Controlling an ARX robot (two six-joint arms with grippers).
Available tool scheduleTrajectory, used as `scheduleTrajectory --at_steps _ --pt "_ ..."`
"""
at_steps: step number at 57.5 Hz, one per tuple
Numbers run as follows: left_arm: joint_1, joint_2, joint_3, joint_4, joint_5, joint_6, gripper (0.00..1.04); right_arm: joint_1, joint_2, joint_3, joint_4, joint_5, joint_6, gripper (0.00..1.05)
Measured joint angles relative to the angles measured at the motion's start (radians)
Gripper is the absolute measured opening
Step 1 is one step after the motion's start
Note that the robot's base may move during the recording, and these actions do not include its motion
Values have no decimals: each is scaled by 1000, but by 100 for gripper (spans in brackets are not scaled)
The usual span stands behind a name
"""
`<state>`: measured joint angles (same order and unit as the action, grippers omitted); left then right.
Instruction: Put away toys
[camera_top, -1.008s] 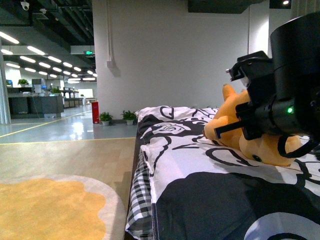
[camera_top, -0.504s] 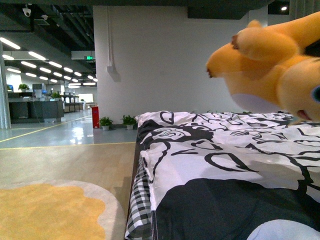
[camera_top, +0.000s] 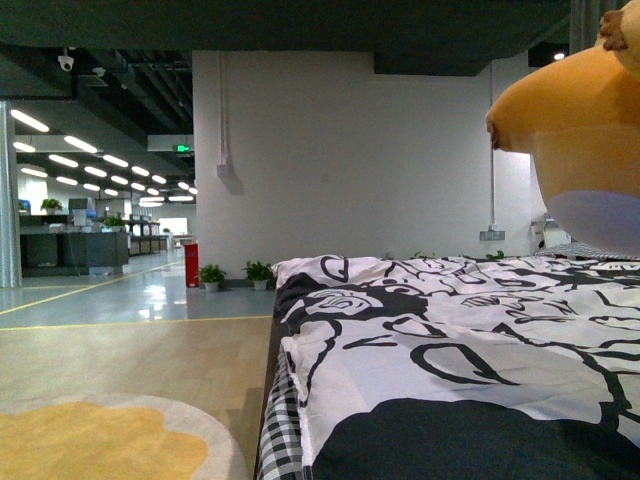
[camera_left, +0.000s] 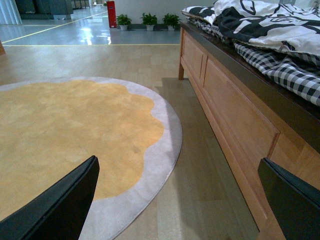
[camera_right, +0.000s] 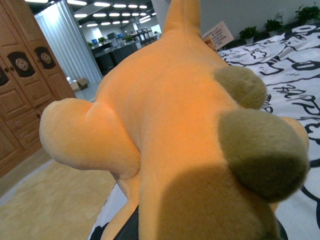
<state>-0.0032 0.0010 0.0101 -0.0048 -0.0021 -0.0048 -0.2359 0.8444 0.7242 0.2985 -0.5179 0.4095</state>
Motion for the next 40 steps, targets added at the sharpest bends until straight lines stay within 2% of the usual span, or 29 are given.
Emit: scheduleTrajectory --at_steps 7,8,10,11,15,23,31,35,40 --pt "0 0 0 0 0 0 98 1 -1 0 -7 11 3 10" --pt "0 0 0 0 0 0 98 11 -5 5 -41 53 -31 10" --pt "0 0 0 0 0 0 98 47 -35 -3 -162 220 -140 10" --pt "0 0 0 0 0 0 98 56 -49 -18 -179 265 -170 10" --pt "0 0 0 0 0 0 98 78 -91 -99 -172 363 -288 10" --pt "0 0 0 0 1 0 98 109 -167 -255 -111 402 -369 10" --pt "0 0 0 0 1 0 98 138 -234 -357 -66 423 -390 10" --pt "0 0 0 0 1 0 98 190 -267 -404 -53 499 -396 10" --pt "0 0 0 0 1 0 98 224 -301 -450 -40 514 -404 10"
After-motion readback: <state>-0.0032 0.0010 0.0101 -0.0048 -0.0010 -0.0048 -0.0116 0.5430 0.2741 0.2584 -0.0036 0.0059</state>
